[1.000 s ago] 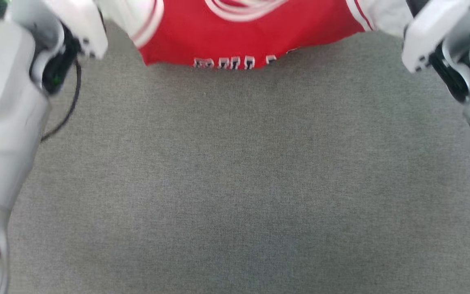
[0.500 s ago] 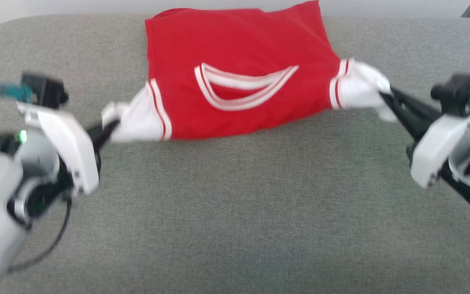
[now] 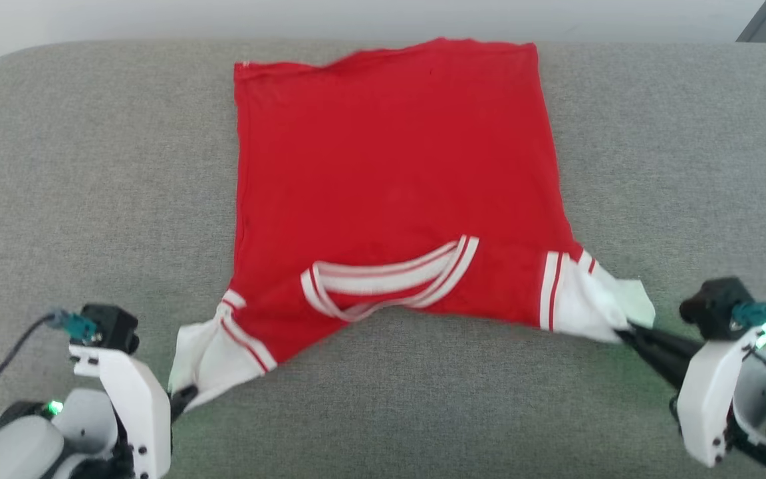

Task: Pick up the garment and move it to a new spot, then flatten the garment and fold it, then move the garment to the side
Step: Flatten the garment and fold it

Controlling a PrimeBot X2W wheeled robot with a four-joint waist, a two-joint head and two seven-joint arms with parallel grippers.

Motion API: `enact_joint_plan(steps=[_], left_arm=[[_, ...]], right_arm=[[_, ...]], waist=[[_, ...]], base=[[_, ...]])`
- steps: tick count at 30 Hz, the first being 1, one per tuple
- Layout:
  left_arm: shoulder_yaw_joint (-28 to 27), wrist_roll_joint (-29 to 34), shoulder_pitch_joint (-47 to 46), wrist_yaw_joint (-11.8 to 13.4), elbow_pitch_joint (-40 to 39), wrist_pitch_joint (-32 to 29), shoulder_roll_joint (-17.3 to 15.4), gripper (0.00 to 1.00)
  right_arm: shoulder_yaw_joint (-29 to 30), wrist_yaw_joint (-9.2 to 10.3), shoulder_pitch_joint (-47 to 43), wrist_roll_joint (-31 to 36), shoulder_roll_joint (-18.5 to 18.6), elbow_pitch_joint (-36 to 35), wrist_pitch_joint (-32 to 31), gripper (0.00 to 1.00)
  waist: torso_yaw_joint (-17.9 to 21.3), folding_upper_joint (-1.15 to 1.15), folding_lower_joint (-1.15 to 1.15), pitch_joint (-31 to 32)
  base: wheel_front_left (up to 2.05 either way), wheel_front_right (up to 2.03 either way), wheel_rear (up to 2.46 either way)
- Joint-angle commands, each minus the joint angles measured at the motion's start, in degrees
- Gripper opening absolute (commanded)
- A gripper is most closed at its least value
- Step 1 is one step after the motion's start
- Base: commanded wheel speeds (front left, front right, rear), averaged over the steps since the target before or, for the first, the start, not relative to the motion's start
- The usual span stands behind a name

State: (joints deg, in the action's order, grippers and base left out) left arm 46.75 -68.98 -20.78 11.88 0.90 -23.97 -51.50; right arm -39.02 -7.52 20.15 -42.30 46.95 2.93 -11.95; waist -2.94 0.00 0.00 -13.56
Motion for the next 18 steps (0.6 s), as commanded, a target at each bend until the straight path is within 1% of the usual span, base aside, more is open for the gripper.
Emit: enact_joint_plan(steps=[1, 3, 4, 7, 11, 12, 13, 14, 15, 16, 18], left_arm=[[0.38, -0.32, 1.13, 0.77, 0.04, -0.13, -0.26, 0.00], [0.91, -0.75, 2.47, 2.06, 0.71, -0.73, -0.37, 0.00], [1.55, -0.37, 2.93, 2.28, 0.76, -1.20, -0.51, 0.00], [1.61, -1.38, 3.80, 2.03, 0.58, -0.70, 0.50, 0.00], [1.14, -1.41, 4.68, 1.97, 1.02, 1.08, 1.49, 0.00], [1.03, -1.35, 4.71, 1.72, 1.00, 1.55, 1.81, 0.00], [1.01, -1.35, 4.75, 1.43, 0.97, 1.99, 2.00, 0.00], [0.93, -1.08, 4.72, 1.04, 0.92, 2.53, 2.07, 0.00], [0.93, -1.08, 4.72, 1.04, 0.92, 2.53, 2.07, 0.00], [0.62, -0.99, 4.65, 0.90, 0.92, 3.30, 2.35, 0.00], [0.10, -1.09, 4.49, 0.54, 1.08, 4.59, 2.79, 0.00]], right_arm=[[-0.26, 0.06, -1.75, -1.25, 0.15, -0.83, -1.23, 0.00], [-0.59, 0.06, -3.62, -3.01, 0.67, -1.73, -3.24, 0.00], [-0.43, 0.06, -4.40, -3.71, 0.80, -2.03, -3.96, 0.00], [0.49, 0.06, -6.89, -4.83, 0.61, -2.68, -5.45, 0.00], [3.24, 0.06, -9.62, -5.55, -0.90, -2.37, -6.11, 0.00], [4.04, 0.06, -10.21, -5.71, -1.35, -2.31, -6.53, 0.21], [4.62, 0.05, -10.56, -5.32, -1.63, -2.73, -7.02, 0.39], [5.76, 0.05, -10.80, -4.89, -1.96, -3.08, -7.33, 0.72], [5.76, 0.05, -10.80, -4.89, -1.96, -3.08, -7.33, 0.72], [6.62, 0.05, -11.20, -4.61, -2.21, -3.53, -8.10, 1.00], [8.71, 0.05, -11.73, -4.15, -2.92, -5.09, -9.26, 1.00]], waist=[[0.07, 0.00, 0.00, 0.10], [0.11, 0.00, 0.00, 0.18], [0.11, 0.00, 0.00, 0.17], [0.11, 0.00, 0.00, -0.05], [0.11, 0.00, 0.00, -0.47], [0.11, 0.00, 0.00, -0.57], [0.11, 0.00, 0.00, -0.66], [0.13, 0.00, 0.00, -0.72], [0.13, 0.00, 0.00, -0.72], [0.08, 0.00, 0.00, -0.77], [-0.16, 0.00, 0.00, -0.92]], base=[[0.00, 0.00, 0.00], [0.00, 0.00, 0.00], [0.00, 0.00, 0.00], [0.00, 0.00, 0.00], [0.00, 0.00, 0.00], [0.00, 0.00, 0.00], [0.00, 0.00, 0.00], [0.00, 0.00, 0.00], [0.00, 0.00, 0.00], [0.00, 0.00, 0.00], [0.00, 0.00, 0.00]])
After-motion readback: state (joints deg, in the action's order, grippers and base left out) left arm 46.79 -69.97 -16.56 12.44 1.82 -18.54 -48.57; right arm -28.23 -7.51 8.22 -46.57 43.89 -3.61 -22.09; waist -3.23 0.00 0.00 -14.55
